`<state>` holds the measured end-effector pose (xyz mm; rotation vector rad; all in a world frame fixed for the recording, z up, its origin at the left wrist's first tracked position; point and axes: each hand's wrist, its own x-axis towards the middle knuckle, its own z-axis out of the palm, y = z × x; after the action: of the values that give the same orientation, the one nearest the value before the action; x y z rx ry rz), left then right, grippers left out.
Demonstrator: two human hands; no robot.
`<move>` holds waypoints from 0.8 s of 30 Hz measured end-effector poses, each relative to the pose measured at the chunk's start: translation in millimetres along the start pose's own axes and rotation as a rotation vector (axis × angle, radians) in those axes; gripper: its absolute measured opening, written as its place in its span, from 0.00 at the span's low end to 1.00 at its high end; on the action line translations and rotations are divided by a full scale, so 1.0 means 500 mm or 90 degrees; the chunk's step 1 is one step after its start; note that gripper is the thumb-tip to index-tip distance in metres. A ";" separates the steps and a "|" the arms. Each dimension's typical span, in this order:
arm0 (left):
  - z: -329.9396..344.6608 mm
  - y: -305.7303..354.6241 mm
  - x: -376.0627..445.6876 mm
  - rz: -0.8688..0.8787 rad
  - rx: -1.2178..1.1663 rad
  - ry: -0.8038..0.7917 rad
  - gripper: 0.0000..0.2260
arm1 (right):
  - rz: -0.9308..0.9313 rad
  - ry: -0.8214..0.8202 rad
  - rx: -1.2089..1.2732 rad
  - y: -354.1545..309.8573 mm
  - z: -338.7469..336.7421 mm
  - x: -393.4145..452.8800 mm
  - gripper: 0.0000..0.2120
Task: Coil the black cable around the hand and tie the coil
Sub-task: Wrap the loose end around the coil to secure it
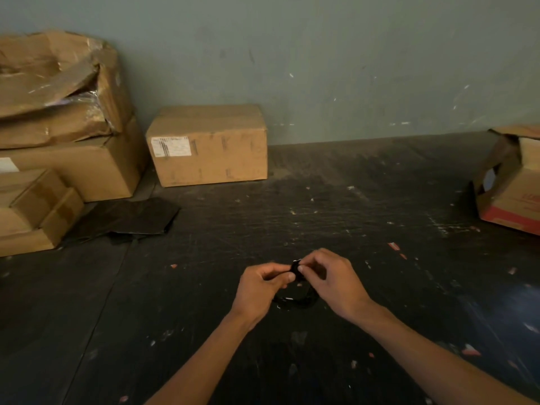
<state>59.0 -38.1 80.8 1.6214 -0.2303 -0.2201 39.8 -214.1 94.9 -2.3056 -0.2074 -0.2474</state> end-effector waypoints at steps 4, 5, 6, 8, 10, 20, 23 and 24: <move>0.000 0.013 -0.003 0.018 0.003 -0.035 0.10 | -0.029 0.039 0.011 -0.003 0.003 0.002 0.06; -0.001 0.014 -0.001 0.022 0.009 -0.041 0.10 | -0.024 0.037 0.028 -0.004 0.004 0.002 0.06; -0.003 0.016 0.000 0.024 0.019 -0.046 0.10 | -0.018 0.033 0.045 -0.005 0.003 0.002 0.06; -0.007 0.018 0.005 0.024 0.050 -0.059 0.09 | -0.009 0.032 0.067 -0.005 0.004 0.002 0.06; -0.010 0.018 0.009 0.027 0.080 -0.067 0.09 | 0.004 0.035 0.077 -0.003 0.006 0.001 0.06; -0.018 0.003 0.016 -0.038 0.145 -0.054 0.06 | 0.122 -0.093 0.196 0.009 0.004 0.001 0.11; -0.016 -0.001 0.017 -0.054 0.144 -0.059 0.06 | 0.129 -0.096 0.164 0.007 0.008 0.001 0.05; -0.014 -0.003 0.017 -0.054 0.138 -0.051 0.06 | 0.130 -0.083 0.152 0.005 0.010 0.002 0.05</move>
<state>69.2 -33.7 79.8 1.8411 -0.2532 -0.3355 42.0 -212.1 90.2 -2.0875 -0.0606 0.0302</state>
